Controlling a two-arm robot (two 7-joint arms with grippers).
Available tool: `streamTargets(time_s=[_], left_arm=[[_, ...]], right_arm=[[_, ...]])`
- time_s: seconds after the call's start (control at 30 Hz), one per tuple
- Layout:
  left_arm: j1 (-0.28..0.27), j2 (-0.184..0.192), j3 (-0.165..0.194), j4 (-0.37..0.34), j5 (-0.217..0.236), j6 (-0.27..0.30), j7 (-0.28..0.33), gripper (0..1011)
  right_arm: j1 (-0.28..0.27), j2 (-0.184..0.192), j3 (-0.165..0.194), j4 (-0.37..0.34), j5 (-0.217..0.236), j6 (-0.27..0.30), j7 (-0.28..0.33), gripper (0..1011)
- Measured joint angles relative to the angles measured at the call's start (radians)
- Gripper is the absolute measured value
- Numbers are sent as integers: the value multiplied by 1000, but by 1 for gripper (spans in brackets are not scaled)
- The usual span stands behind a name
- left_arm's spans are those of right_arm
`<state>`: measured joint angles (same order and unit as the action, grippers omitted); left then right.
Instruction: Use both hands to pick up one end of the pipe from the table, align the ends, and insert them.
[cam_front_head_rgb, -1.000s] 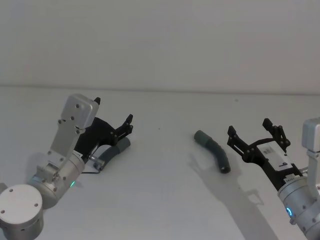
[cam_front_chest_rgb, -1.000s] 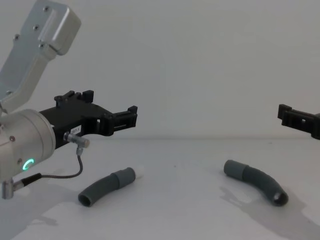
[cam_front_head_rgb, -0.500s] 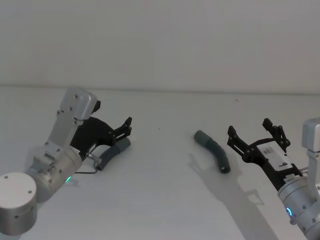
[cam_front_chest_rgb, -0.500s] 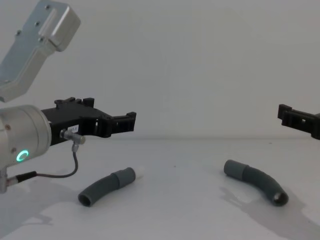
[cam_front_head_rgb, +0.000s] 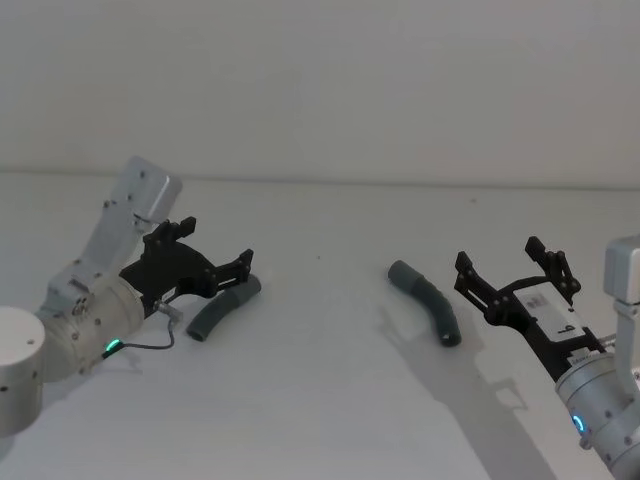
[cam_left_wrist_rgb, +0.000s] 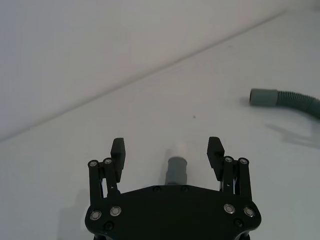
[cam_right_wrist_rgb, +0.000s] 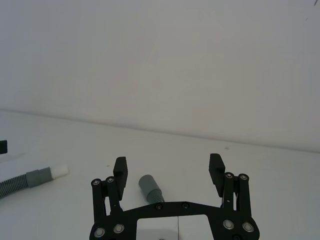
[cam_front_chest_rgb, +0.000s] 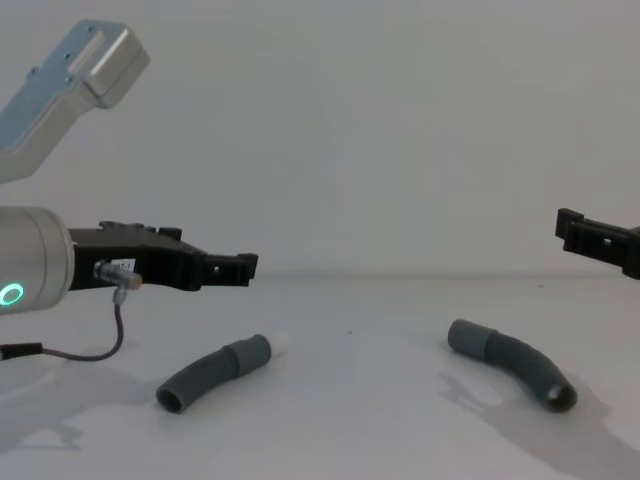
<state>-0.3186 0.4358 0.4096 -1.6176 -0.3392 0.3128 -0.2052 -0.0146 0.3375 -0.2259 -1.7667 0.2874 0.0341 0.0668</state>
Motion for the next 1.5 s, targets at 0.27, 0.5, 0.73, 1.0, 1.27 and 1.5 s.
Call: streamTargets(time_s=[0.27,0.5,0.73,1.0,1.27,1.5], left_arm=[[-41,19,3,44,-21,45,-81,1000],[-73,27,13,82,-24,64,-131,1000],[-107,32,29,121,-19,77,-174,1000],[-153,31,53,174,4,89,-221,1000],[-184,22,71,215,21,99,-247,1000],[-204,14,81,244,32,109,-263,1000]], right_arm=[[0,0,0,0,0,0,0,1001],[0,0,0,0,0,0,0,1001],[0,0,0,0,0,0,0,1001],[0,0,0,0,0,0,0,1001],[0,0,0,0,0,0,0,1001],[0,0,0,0,0,0,0,1001]])
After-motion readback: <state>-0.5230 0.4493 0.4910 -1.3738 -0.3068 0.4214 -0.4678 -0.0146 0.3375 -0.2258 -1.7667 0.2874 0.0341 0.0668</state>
